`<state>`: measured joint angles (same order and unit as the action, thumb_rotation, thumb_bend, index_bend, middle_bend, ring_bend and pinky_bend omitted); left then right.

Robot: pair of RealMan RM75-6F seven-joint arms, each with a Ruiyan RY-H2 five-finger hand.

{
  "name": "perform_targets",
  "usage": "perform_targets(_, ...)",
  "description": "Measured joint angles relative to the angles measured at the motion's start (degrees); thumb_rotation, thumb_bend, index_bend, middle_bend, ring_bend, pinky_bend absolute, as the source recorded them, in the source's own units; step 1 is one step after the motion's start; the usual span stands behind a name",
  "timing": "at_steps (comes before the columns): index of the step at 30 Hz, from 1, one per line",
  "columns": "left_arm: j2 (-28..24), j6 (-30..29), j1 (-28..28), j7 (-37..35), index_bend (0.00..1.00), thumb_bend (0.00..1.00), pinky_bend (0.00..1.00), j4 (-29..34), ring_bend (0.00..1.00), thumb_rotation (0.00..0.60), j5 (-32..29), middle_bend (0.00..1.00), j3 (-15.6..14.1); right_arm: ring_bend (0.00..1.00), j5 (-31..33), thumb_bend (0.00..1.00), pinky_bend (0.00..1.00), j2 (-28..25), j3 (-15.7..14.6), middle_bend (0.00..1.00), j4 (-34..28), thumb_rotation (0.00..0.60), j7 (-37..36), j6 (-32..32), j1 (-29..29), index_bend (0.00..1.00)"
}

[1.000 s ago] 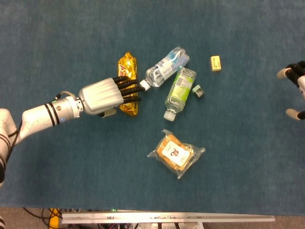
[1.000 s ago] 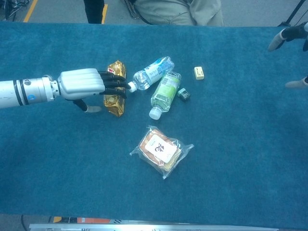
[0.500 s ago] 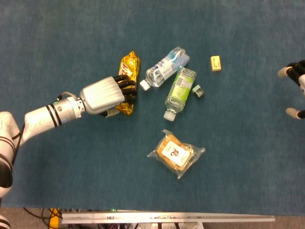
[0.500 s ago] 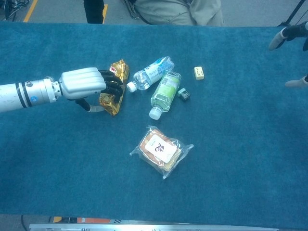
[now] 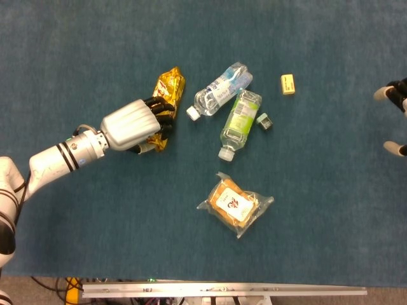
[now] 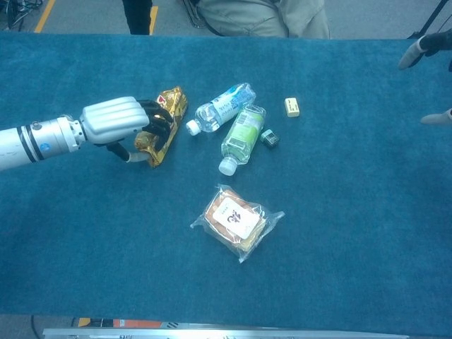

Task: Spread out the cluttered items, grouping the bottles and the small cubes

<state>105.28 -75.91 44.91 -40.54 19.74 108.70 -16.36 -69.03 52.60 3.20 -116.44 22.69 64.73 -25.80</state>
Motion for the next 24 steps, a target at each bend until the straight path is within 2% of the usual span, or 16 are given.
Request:
perform_targets(6, -0.86, -0.39, -0.62, 0.19, 0.57, 0.34, 0.61, 0.89, 0.5, 0.6, -0.53, 0.55, -0.03, 0.23, 0.04, 0.0, 0.37, 0.37, 0.25, 0.33, 0.31, 0.6, -0.05, -0.15, -0.02, 0.31)
perform_targets(13, -2.93, -1.8, -1.77, 0.72, 0.58, 0.34, 0.61, 2.27, 0.5, 0.6, -1.55, 0.55, 0.47, 0.23, -0.14, 0.0, 0.37, 0.56, 0.46, 0.33, 0.39, 0.6, -0.14, -0.11, 0.06, 0.31)
perform_targets(24, -10.76, -6.03, -6.16, 4.46, 0.58, 0.34, 0.61, 9.92, 0.5, 0.6, -3.36, 0.55, 1.18, 0.23, -0.22, 0.0, 0.37, 1.48, 0.86, 0.33, 1.0, 0.6, -0.24, -1.28, -0.67, 0.31)
